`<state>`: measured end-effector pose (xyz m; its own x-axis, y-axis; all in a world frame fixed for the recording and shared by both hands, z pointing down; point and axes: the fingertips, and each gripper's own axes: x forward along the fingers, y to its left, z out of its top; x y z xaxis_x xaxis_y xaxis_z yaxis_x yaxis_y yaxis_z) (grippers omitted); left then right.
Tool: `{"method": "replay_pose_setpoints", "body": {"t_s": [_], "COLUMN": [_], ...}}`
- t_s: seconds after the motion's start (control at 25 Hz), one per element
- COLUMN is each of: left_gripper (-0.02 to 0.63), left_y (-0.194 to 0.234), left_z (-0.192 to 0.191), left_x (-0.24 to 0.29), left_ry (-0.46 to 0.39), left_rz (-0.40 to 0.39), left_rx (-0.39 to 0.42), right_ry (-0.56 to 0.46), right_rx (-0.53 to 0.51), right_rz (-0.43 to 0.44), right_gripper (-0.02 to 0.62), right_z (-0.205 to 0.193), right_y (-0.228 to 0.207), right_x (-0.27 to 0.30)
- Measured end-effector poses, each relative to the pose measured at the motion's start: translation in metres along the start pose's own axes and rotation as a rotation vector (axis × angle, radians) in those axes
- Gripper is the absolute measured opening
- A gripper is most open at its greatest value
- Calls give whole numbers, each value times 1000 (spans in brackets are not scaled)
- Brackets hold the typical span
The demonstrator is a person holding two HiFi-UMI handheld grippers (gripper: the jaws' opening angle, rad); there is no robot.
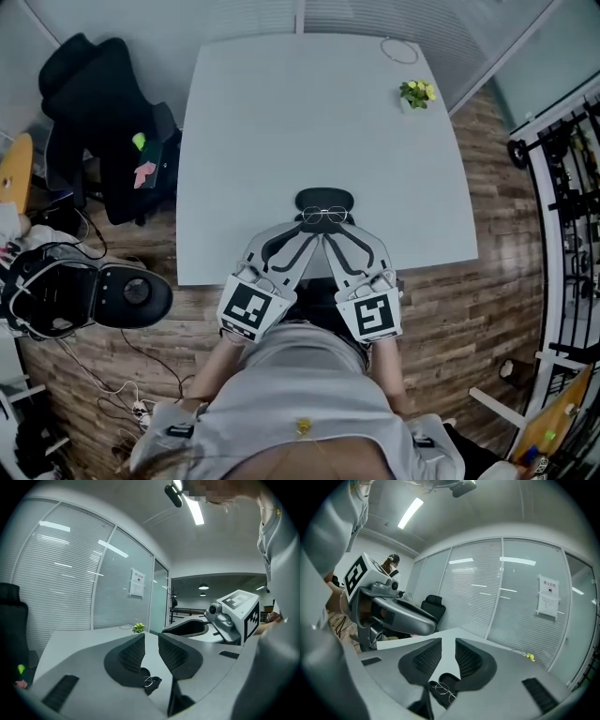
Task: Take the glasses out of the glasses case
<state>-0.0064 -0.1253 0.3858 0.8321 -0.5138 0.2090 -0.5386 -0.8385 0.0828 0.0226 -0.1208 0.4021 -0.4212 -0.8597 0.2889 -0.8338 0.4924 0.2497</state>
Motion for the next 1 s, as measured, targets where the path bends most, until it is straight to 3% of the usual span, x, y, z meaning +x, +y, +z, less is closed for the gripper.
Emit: {"method": "replay_pose_setpoints", "body": {"t_s": [0.52,1.0], "left_gripper": [104,104], "left_y": [29,47], "left_z": [-13,-27], "left_x": [25,22], "left_ry": [59,79], "left_rz": [5,68], "left_rx": [-21,-76], "right_ry": [126,291], "right_rx": [-100,-176], "right_rz": [64,176], "right_gripper": [92,92], "right_z": [-28,-89], "right_y": [-14,-6], "right_x": [46,72]}}
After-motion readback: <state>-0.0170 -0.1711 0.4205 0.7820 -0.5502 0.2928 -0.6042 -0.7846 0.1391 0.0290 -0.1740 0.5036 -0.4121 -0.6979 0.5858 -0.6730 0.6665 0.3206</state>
